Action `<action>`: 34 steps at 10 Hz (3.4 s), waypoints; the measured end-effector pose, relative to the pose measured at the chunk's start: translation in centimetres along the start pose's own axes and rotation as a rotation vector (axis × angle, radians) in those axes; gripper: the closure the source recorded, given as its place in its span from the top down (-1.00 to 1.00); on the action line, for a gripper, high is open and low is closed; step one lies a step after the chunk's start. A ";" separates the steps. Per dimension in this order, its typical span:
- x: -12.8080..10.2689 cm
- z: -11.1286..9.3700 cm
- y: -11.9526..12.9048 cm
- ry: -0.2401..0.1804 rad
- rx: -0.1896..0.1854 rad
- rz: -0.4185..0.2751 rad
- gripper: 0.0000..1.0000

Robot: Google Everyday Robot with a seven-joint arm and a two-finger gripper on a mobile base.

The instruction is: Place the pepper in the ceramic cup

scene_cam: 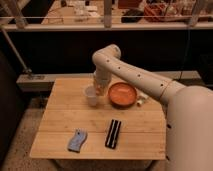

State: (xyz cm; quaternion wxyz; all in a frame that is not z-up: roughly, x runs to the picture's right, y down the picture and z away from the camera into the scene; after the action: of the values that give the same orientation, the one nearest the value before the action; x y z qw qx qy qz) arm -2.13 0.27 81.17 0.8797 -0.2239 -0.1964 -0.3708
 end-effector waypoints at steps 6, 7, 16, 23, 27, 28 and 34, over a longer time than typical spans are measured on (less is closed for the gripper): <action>-0.2 0.5 -0.5 0.005 -0.004 0.006 -0.99; -0.2 0.5 -0.5 0.006 -0.004 0.007 -0.99; -0.8 0.9 -1.1 0.021 -0.003 0.018 -0.73; -1.2 1.2 -1.6 0.030 -0.001 0.020 -0.53; -1.2 1.3 -1.8 0.031 -0.001 0.025 -0.53; -1.3 1.4 -1.8 0.031 -0.001 0.026 -0.53; -1.4 1.6 -2.0 0.031 0.000 0.036 -0.53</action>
State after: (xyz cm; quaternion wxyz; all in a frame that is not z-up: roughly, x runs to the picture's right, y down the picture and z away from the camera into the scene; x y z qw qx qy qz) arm -4.81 0.63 82.26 0.8891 -0.2218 -0.1787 -0.3583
